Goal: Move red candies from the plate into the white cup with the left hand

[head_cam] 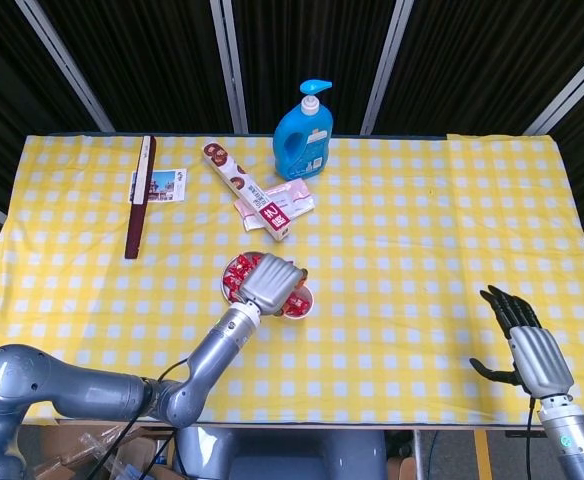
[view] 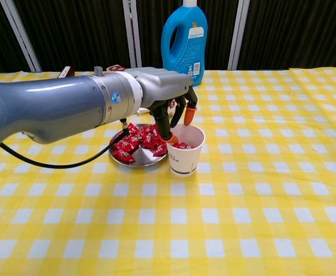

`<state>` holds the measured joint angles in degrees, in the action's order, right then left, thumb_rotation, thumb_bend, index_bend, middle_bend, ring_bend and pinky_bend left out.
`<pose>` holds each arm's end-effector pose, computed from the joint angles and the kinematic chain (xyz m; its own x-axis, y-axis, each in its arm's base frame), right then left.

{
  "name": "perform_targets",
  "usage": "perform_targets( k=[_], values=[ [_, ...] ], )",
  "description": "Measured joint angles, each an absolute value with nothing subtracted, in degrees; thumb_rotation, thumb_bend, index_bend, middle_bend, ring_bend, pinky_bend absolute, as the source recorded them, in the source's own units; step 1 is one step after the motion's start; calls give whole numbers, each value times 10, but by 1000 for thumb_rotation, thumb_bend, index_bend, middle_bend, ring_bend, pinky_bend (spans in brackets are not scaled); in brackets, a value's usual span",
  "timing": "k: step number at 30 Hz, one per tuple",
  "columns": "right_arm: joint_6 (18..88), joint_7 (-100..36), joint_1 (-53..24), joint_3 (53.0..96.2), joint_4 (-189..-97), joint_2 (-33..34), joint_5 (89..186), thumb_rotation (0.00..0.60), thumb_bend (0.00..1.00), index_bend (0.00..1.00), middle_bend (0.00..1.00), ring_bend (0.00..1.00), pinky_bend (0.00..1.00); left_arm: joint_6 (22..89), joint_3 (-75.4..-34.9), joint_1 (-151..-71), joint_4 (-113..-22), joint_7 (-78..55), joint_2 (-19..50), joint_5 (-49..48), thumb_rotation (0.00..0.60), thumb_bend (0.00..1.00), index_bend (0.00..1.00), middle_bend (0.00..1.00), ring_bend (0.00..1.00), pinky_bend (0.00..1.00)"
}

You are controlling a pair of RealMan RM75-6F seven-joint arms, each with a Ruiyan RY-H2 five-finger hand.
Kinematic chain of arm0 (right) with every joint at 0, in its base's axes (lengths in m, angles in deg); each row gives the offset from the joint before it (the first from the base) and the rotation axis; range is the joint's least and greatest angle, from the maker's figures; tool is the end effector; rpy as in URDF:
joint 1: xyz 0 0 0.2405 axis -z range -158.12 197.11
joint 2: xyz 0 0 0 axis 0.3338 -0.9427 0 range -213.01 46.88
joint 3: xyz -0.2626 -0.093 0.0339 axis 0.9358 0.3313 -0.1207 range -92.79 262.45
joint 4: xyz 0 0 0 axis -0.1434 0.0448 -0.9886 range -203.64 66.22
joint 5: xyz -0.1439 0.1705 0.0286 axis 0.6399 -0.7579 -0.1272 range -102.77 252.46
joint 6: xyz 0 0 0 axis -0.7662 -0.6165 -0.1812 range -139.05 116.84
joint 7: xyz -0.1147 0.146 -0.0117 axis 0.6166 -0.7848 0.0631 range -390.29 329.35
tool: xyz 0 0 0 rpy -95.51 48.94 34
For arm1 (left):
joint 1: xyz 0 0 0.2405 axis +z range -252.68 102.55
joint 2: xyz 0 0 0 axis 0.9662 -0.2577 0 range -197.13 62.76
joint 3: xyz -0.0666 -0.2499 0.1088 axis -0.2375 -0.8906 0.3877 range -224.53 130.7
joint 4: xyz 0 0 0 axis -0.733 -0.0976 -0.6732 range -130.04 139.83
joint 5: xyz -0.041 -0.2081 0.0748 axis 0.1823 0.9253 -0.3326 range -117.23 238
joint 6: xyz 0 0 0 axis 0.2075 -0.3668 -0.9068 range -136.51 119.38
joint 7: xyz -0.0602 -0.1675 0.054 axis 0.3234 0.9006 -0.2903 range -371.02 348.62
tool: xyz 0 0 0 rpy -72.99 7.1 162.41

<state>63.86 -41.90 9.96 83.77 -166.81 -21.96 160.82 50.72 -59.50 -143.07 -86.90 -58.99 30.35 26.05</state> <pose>-0.3175 -0.2402 0.1281 0.1716 -0.1971 0.9652 -0.9850 -0.0498 0.1650 0.0121 0.3934 -0.1061 0.6178 0.2304 0.7519 0.7230 -0.5424 -0.4279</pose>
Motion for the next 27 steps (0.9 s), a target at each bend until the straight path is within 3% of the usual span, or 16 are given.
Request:
perform_targets(
  k=[6,11,17,27],
  values=[
    [639,-419,100,837,-1668,-219,1607,600,277,0,0,0,0,516,-598,-1427,-873,-575,303,245,600,268,377,456,803,881],
    [640,-420,100,837,-1668,-220,1607,600,277,0,0,0,0,527,-605,-1417,-878,-556,294,230,600,260,285,312,796,881],
    [639,-422,100,837,-1668,-220,1607,600,277,0,0,0,0,532,-599,-1405,-879,-559,271,246,600,206,187,206,777,872],
    [637,-417,99,837,-1669,-219,1606,600,277,0,0,0,0,495,-574,-1404,-844,-591,260,321,600,194,169,185,775,870]
  ],
)
